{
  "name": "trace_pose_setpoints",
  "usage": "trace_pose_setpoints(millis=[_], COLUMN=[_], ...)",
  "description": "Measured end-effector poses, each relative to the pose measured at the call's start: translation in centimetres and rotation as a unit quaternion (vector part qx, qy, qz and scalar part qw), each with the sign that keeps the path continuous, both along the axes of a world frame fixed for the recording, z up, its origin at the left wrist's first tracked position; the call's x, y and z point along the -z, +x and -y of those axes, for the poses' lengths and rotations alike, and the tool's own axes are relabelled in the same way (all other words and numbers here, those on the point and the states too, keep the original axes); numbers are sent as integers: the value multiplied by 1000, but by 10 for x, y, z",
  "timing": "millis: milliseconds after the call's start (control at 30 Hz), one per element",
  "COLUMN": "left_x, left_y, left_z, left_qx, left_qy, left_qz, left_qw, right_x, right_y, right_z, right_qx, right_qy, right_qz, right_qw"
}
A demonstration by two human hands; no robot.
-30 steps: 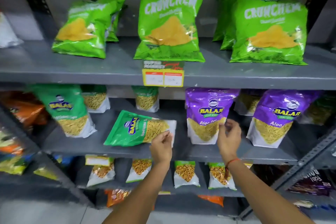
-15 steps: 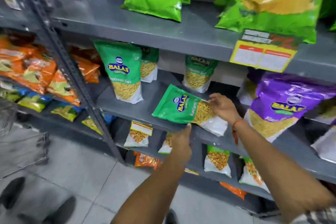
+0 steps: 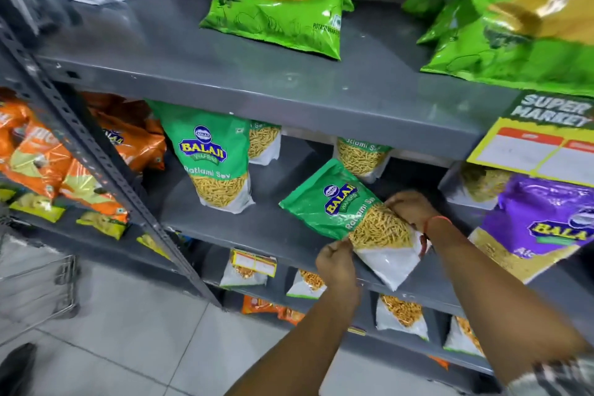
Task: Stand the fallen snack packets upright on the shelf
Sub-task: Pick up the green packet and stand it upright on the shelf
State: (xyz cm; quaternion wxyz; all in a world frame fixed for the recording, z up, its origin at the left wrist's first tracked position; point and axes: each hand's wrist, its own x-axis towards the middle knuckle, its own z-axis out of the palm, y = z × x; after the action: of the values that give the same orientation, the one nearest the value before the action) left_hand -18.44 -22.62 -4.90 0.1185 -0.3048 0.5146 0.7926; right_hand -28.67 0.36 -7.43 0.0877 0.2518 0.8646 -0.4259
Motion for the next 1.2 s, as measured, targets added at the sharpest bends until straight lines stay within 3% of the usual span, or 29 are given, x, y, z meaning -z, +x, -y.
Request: trace_pose_setpoints(millis=[100,200,267,433,567,667,867,1200], left_x=[3,-3,-18,-70,-111,-135,-135,-95], left_y=[11,27,40,84,108,115,100,22], left_z=[17,47,71,138,178,197,200,159], left_qx=[18,38,62,121,145,165,173,158], left_qy=[-2,-11,-27,-53,-66,-64,-78,-233], left_qz=[-8,-30,-68,-162,-233,-283,-288,-274], left_qw=[1000,999,995,978,959,943,939,919], right_x=[-61,-61,-59,-85,-126,-148,-154,-119], right_y=[50,95,131,208,252,264,253,175], right_z=[65,87,105,167,211,230,236,204], right_qx=[40,79,106,133,160,162,174,225], right_qy=[53,19,22,46,-40,-77,-73,-12], right_qz=[-67,-113,-115,-221,-349,-387,-367,-265], right_qw=[996,990,987,965,922,904,911,938])
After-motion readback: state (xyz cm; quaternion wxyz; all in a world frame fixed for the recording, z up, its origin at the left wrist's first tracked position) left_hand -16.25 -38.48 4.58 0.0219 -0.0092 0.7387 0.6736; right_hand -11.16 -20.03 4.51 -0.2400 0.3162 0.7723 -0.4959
